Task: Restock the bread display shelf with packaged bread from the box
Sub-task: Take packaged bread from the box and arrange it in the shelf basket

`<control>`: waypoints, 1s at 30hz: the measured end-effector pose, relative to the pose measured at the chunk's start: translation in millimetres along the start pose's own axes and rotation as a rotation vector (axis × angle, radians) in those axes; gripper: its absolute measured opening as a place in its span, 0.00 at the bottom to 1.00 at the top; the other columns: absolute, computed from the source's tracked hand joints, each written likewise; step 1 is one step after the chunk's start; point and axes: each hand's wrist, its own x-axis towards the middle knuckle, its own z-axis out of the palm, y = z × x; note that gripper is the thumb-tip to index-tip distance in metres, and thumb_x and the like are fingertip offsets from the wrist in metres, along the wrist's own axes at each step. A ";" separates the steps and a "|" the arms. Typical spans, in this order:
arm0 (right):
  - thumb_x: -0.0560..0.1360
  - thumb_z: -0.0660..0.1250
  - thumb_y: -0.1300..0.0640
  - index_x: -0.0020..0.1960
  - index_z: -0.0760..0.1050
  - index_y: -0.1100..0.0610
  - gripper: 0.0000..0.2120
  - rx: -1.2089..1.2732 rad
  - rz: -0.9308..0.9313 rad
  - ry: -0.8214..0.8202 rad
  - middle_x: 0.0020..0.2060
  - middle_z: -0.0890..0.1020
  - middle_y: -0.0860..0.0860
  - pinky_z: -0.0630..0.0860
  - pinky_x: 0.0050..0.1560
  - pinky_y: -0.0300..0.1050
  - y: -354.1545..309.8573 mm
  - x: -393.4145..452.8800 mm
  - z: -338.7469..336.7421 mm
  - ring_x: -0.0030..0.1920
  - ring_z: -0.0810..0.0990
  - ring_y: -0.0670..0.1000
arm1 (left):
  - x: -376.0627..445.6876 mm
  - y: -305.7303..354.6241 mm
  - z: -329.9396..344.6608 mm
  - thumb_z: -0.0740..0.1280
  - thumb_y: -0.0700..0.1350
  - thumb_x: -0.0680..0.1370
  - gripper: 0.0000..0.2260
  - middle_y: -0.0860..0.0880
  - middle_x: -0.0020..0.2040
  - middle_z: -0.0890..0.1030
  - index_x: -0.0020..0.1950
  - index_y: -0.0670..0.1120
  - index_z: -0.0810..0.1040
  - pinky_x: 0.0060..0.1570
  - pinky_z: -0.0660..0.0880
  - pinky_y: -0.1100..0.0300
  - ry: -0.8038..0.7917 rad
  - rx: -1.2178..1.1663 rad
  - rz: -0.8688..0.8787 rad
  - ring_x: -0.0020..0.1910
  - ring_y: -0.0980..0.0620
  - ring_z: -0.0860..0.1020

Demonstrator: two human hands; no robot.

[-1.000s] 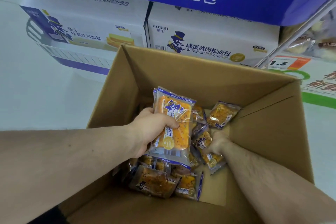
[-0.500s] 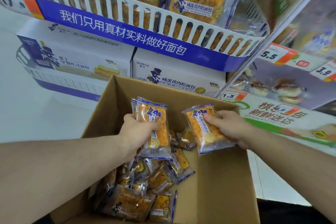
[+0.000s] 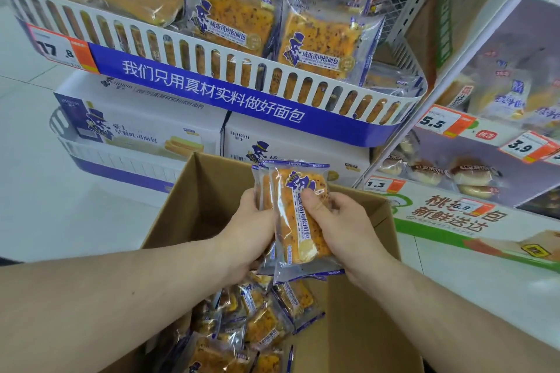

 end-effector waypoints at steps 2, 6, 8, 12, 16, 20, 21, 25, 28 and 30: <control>0.60 0.70 0.33 0.54 0.80 0.53 0.31 0.013 -0.003 0.008 0.44 0.88 0.49 0.82 0.55 0.54 -1.4 -0.5 0.6 0.45 0.87 0.50 | -2.4 1.3 2.7 0.75 0.48 0.73 0.29 0.45 0.53 0.85 0.68 0.55 0.64 0.55 0.80 0.44 -0.037 -0.019 0.000 0.49 0.46 0.85; 0.58 0.72 0.34 0.51 0.81 0.53 0.29 0.038 0.008 0.042 0.42 0.88 0.49 0.83 0.53 0.55 -2.7 -1.4 -1.2 0.43 0.87 0.50 | -4.1 -1.6 4.4 0.70 0.48 0.74 0.24 0.42 0.55 0.84 0.69 0.53 0.69 0.57 0.78 0.40 -0.055 -0.115 -0.012 0.53 0.41 0.84; 0.57 0.73 0.34 0.51 0.82 0.53 0.31 0.039 0.021 0.061 0.42 0.88 0.49 0.83 0.53 0.55 -2.7 -1.4 -1.6 0.43 0.87 0.50 | -9.9 0.7 5.5 0.67 0.53 0.76 0.21 0.41 0.56 0.84 0.68 0.49 0.74 0.60 0.76 0.39 -0.094 -0.155 -0.009 0.54 0.39 0.83; 0.53 0.73 0.30 0.51 0.80 0.52 0.34 0.021 0.020 0.123 0.42 0.88 0.47 0.83 0.52 0.55 -2.1 -2.2 -1.0 0.43 0.87 0.49 | -1.2 17.8 5.2 0.54 0.63 0.81 0.27 0.40 0.47 0.85 0.65 0.44 0.79 0.51 0.78 0.49 -0.118 -0.101 -0.006 0.46 0.44 0.85; 0.54 0.73 0.30 0.51 0.80 0.53 0.34 0.032 0.021 0.131 0.42 0.87 0.48 0.83 0.51 0.56 -6.9 -3.0 -1.3 0.43 0.87 0.50 | 1.1 18.9 8.2 0.81 0.52 0.66 0.38 0.38 0.57 0.82 0.72 0.48 0.68 0.55 0.80 0.43 -0.138 -0.009 -0.031 0.54 0.41 0.84; 0.58 0.70 0.32 0.58 0.79 0.54 0.36 0.100 0.040 0.127 0.47 0.87 0.51 0.84 0.51 0.52 -19.7 -4.3 -6.7 0.45 0.87 0.50 | 2.0 14.9 2.2 0.80 0.42 0.61 0.38 0.40 0.57 0.84 0.70 0.46 0.71 0.55 0.79 0.42 -0.169 -0.161 -0.033 0.55 0.38 0.83; 0.58 0.68 0.30 0.60 0.77 0.53 0.38 0.103 0.030 0.173 0.49 0.86 0.50 0.83 0.52 0.51 -21.1 -4.9 -7.8 0.47 0.86 0.49 | 1.3 20.3 2.3 0.78 0.41 0.63 0.35 0.40 0.57 0.84 0.69 0.45 0.73 0.54 0.79 0.43 -0.160 -0.224 -0.034 0.54 0.38 0.83; 0.66 0.70 0.34 0.61 0.73 0.50 0.30 0.352 0.102 0.312 0.47 0.86 0.47 0.80 0.38 0.38 -25.9 -13.1 -7.0 0.42 0.85 0.43 | 4.2 36.8 2.6 0.75 0.45 0.64 0.31 0.42 0.55 0.85 0.67 0.47 0.74 0.51 0.79 0.47 -0.058 -0.367 0.014 0.53 0.40 0.84; 0.66 0.67 0.34 0.63 0.74 0.50 0.31 0.472 0.224 0.124 0.47 0.85 0.47 0.71 0.36 0.37 -30.6 -21.6 4.2 0.42 0.82 0.45 | 8.2 42.8 6.2 0.80 0.46 0.63 0.38 0.43 0.57 0.84 0.70 0.49 0.70 0.48 0.80 0.46 0.003 -0.399 0.041 0.52 0.40 0.84; 0.60 0.68 0.33 0.64 0.73 0.51 0.37 0.548 0.263 0.022 0.51 0.84 0.50 0.72 0.41 0.41 -33.7 -23.3 11.4 0.49 0.81 0.48 | 9.0 44.6 12.2 0.80 0.46 0.62 0.40 0.43 0.58 0.84 0.71 0.50 0.68 0.48 0.81 0.45 0.024 -0.399 0.064 0.52 0.40 0.84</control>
